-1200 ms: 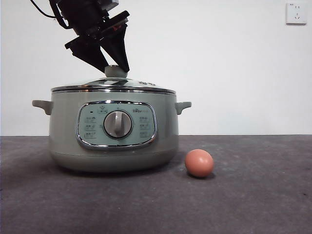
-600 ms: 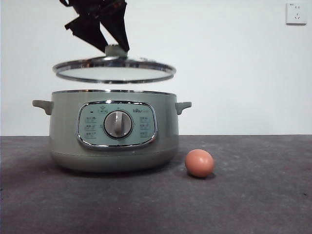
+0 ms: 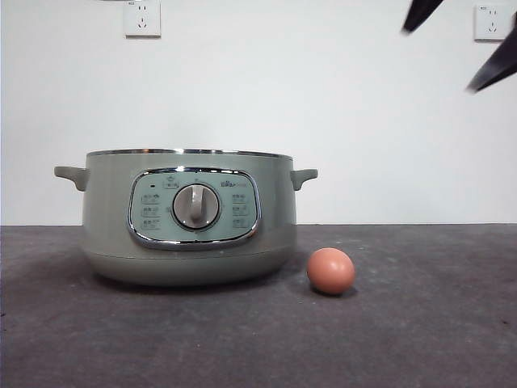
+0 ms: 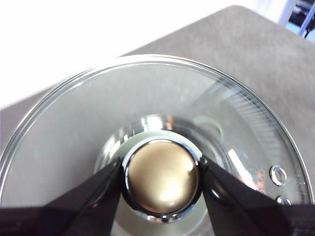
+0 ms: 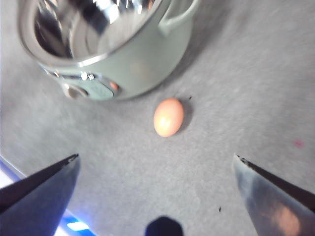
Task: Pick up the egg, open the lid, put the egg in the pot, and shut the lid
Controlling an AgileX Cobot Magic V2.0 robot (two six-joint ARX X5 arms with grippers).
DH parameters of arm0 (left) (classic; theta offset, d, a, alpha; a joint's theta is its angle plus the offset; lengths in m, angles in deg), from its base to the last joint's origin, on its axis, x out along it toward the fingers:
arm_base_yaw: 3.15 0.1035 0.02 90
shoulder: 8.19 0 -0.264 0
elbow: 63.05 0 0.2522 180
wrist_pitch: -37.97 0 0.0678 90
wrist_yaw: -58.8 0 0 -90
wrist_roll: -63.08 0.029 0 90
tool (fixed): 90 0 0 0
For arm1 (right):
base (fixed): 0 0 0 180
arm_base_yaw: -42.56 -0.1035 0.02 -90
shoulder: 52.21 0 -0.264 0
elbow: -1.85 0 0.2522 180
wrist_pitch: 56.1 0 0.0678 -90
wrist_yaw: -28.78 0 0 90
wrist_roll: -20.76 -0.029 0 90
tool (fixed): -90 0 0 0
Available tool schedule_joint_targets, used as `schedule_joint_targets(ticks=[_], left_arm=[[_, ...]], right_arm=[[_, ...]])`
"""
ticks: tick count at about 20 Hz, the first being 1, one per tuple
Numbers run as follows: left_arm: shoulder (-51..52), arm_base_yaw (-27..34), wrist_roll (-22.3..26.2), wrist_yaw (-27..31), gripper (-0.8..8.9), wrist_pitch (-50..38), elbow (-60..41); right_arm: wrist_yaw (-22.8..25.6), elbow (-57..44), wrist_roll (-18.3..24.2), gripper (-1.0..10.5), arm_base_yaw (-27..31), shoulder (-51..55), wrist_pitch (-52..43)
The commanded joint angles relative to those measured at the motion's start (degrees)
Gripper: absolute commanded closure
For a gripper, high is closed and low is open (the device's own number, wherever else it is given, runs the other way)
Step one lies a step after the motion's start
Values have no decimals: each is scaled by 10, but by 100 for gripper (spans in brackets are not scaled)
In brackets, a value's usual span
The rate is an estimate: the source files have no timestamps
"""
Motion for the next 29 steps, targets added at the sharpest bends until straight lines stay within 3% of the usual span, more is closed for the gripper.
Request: schedule_joint_targets(ticks=[1,6,13,17,19,24,29], left_arm=[[36,8,4,4,821,-2,6],[98,10,4,31,821,52,-4],[209,10,-1,32,821,63,-127],[250,10,-9,32,821,61,-166],[260,10,-9,32,821,64,-166],[275,10,-9,32,821,63,-166],[274,10,-8,32,821,63,-166]], right_arm=[[29,1,-3,354,-37,-46,-21],[70,0,-30,353,-92,-147,-84],[123,-1,-76,354,-136,-262,-146],[133,-1,-104,363,-144,-299,-189],[148,-1,-108,422,-145,-315,-195],[156,-1,-117,427,-147,-347,-201],[162,-1,-130,784,-150,-349,-206]])
